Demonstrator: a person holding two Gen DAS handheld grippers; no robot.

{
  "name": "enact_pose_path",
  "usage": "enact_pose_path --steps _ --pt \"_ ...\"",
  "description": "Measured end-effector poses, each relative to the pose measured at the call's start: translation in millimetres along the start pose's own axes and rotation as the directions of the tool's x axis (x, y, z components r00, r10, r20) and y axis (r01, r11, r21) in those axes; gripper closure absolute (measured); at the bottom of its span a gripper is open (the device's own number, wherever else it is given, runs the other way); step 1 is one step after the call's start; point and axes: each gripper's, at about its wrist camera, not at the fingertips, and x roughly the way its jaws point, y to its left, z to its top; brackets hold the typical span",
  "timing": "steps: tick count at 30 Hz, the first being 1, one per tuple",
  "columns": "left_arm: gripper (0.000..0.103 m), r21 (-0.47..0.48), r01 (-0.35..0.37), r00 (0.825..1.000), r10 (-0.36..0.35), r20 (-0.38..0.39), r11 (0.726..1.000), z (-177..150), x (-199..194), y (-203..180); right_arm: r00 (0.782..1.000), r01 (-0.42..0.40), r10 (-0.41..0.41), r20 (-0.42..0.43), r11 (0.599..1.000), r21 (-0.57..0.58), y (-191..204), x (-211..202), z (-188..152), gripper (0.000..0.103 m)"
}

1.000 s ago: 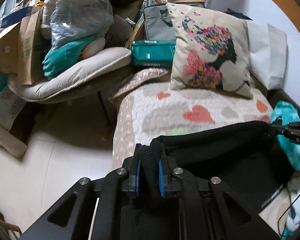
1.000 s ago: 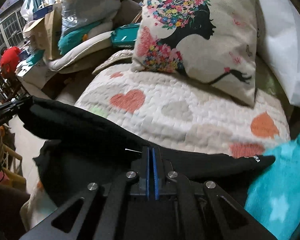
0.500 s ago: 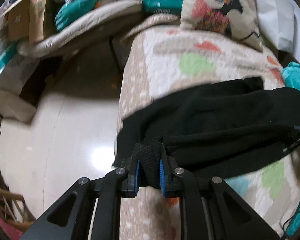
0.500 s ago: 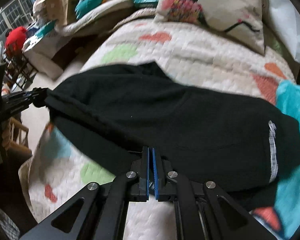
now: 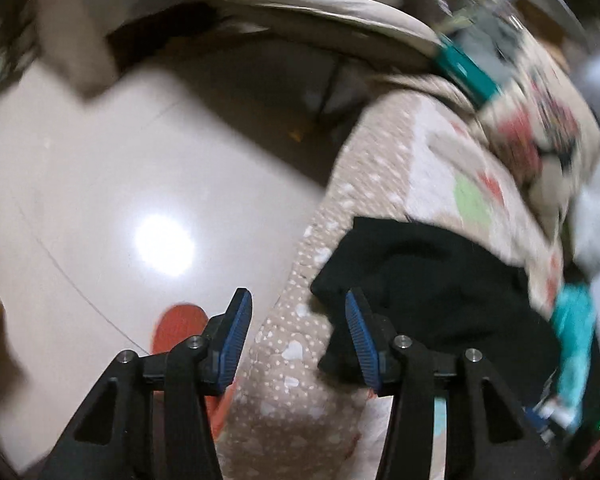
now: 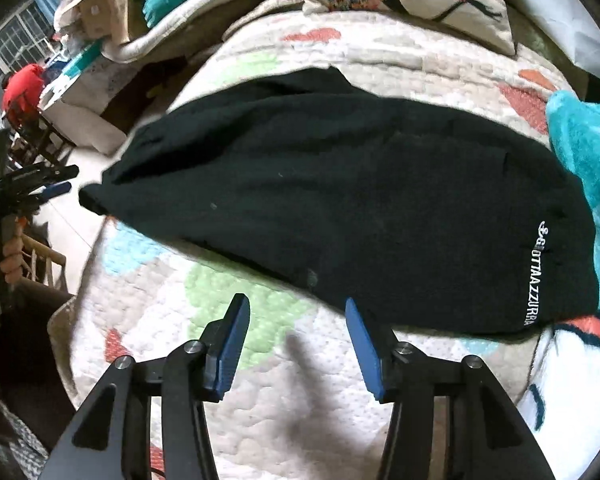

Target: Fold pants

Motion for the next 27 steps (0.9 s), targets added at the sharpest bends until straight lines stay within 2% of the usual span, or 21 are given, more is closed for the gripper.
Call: enact_pose_path --steps 3,8,12,14,17,20,23,27 --pt "0.055 -0.053 0.046 0.998 -0.049 -0.048 0.998 -1 9 3 0.999 0.004 -0.003 0.034 0.999 -0.041 14 -8 11 0.048" --pt "0.055 0.033 -0.002 0.993 0.006 -0.117 0.999 -12 30 -20 0.997 -0.018 0.025 0.079 0.996 -0.085 37 -7 54 0.049" --pt "0.055 0.103 -0.032 0.972 0.055 -0.226 0.994 -29 52 -31 0.995 -0.042 0.054 0.082 0.989 -0.141 62 14 90 0.048" --pt "0.055 0.098 -0.037 0.968 0.061 -0.244 0.994 -36 55 -31 0.994 -0.068 0.082 0.066 0.979 -0.193 84 29 107 0.048" --pt "0.055 0.052 -0.028 0.97 0.04 -0.239 0.998 -41 48 -23 0.989 -0.14 0.15 0.008 0.937 -0.321 135 57 126 0.048" --pt "0.054 -0.063 0.008 0.97 -0.023 -0.242 0.998 -50 47 -7 0.973 -0.228 0.215 -0.079 0.874 -0.428 183 86 143 0.049" --pt "0.053 -0.091 0.022 0.972 -0.043 -0.231 0.996 -54 47 -6 0.966 -0.258 0.213 -0.146 0.817 -0.515 226 118 154 0.049" --pt "0.053 -0.081 0.019 0.974 -0.037 -0.222 0.997 -60 45 -5 0.959 -0.28 0.195 -0.206 0.761 -0.585 259 148 157 0.049"
